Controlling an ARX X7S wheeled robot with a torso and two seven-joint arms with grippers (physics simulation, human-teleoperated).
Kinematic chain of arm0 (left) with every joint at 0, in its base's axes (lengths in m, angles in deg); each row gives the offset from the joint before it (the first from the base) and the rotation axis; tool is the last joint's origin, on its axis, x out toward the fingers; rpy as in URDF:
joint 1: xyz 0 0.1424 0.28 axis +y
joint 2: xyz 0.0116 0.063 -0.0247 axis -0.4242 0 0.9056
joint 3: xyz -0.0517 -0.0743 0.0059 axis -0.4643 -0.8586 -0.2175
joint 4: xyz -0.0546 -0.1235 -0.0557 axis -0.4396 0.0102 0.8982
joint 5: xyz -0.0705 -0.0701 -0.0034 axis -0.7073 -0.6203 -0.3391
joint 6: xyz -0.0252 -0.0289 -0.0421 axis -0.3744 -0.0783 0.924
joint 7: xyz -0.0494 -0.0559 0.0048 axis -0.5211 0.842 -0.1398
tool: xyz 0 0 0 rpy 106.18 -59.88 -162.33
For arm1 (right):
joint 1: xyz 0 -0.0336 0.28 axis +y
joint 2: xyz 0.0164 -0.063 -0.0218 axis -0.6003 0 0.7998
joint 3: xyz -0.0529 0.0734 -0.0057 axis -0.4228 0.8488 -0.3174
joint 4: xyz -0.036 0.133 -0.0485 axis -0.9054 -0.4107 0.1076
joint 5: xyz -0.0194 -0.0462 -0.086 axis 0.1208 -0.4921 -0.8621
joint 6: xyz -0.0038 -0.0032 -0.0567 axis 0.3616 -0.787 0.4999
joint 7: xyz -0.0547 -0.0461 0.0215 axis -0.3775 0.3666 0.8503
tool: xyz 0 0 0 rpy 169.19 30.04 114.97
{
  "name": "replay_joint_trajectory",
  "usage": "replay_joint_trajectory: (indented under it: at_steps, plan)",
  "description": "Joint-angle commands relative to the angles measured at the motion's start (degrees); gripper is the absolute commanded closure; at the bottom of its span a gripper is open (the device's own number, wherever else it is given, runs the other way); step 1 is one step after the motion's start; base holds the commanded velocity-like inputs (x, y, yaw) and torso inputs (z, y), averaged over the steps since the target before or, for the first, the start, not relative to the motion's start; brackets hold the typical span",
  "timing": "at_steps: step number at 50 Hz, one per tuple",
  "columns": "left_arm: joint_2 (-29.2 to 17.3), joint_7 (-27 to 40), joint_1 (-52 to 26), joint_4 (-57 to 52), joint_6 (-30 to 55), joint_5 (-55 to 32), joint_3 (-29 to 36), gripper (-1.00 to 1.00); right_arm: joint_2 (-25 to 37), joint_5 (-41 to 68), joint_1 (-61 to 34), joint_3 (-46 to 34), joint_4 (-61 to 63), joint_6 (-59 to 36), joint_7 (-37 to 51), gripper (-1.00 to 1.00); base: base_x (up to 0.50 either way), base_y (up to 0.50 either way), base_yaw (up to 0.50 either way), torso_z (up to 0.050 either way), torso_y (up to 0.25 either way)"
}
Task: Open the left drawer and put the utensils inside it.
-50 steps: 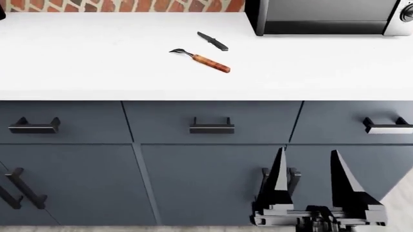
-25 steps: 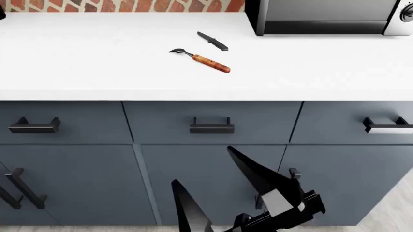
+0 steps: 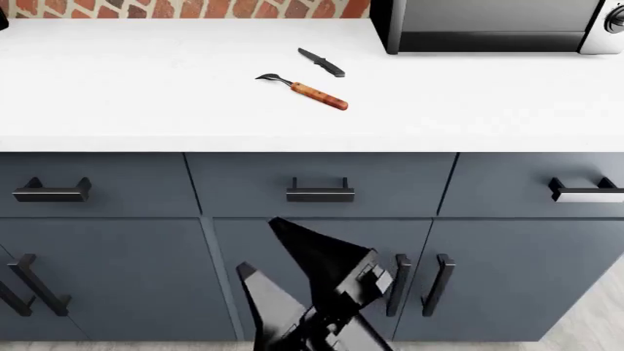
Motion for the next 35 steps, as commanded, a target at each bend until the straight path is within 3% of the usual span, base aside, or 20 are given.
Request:
replay_joint_trajectory:
  at_steps: [1,35]
  plan:
    - [-0.2,0.2,0.0,0.2,0.0,-0.1,0.1,-1.00,0.6,-8.3,-2.5,-3.0,-3.4,-1.0,-4.7,-1.00,0.00,0.00,0.00,0.000,0.000]
    - [-0.1,0.4,-0.1,0.3,-0.2,0.3,0.2,-1.00,2.1,-9.2,-10.4,-6.9,-16.8,-1.2,-14.8,-1.00,0.00,0.00,0.00,0.000,0.000]
